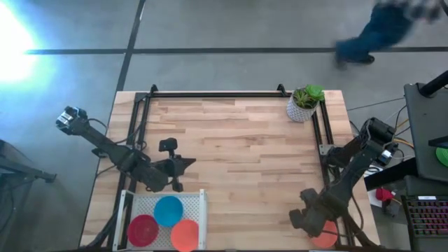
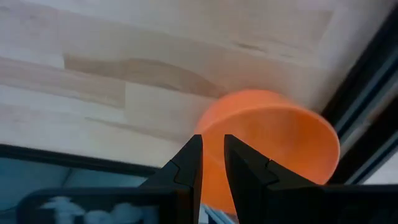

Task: Pick & Place Mini bowls
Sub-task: Stack the orange bowl on top of the orange bowl on the shelf

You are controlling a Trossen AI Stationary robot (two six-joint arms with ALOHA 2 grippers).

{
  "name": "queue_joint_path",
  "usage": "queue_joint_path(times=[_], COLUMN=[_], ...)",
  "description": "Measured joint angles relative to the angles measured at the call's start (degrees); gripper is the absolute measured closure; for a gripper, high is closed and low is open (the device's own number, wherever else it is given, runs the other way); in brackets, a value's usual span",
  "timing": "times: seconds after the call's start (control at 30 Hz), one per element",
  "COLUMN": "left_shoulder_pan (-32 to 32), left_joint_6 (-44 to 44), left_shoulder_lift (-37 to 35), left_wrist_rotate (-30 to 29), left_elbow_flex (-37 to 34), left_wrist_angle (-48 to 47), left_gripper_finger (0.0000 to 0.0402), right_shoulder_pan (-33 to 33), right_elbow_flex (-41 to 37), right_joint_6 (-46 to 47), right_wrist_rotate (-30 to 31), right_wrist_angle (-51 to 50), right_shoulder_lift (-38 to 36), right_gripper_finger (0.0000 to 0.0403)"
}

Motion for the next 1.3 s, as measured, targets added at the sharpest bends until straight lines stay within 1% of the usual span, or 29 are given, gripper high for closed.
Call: queue_joint_path(times=[0.13, 0.27, 0.6, 0.97, 1.1, 1.3], left_shoulder_pan=[-0.02, -0.04, -0.03, 0.0, 0.0, 0.0], left_joint_6=[3.51, 4.38, 3.86, 3.8, 3.79, 3.77], left_shoulder_lift=[0.0, 0.0, 0.0, 0.0, 0.0, 0.0], left_wrist_rotate=[-0.08, -0.04, 0.1, 0.1, 0.1, 0.1], left_elbow_flex=[-0.02, 0.01, 0.0, 0.0, 0.0, 0.0], left_wrist_angle=[2.63, 2.67, 2.65, 2.64, 2.62, 2.61], left_gripper_finger=[0.0402, 0.0402, 0.0402, 0.0402, 0.0402, 0.0402], right_shoulder_pan=[0.74, 0.72, 1.36, 1.46, 1.46, 1.74], right_elbow_flex=[0.2, 0.13, 0.34, 0.76, 2.88, 7.86], right_joint_6=[3.1, 3.14, 1.81, -0.65, -1.57, 0.61], right_wrist_rotate=[0.04, 0.12, -0.31, -0.42, -0.33, -0.2], right_wrist_angle=[0.05, 0.88, 11.44, 11.45, 8.34, -5.18], right_shoulder_lift=[0.0, 1.27, 7.1, 7.18, 7.13, 7.07], right_gripper_finger=[0.0339, 0.0339, 0.0339, 0.0339, 0.0339, 0.0339])
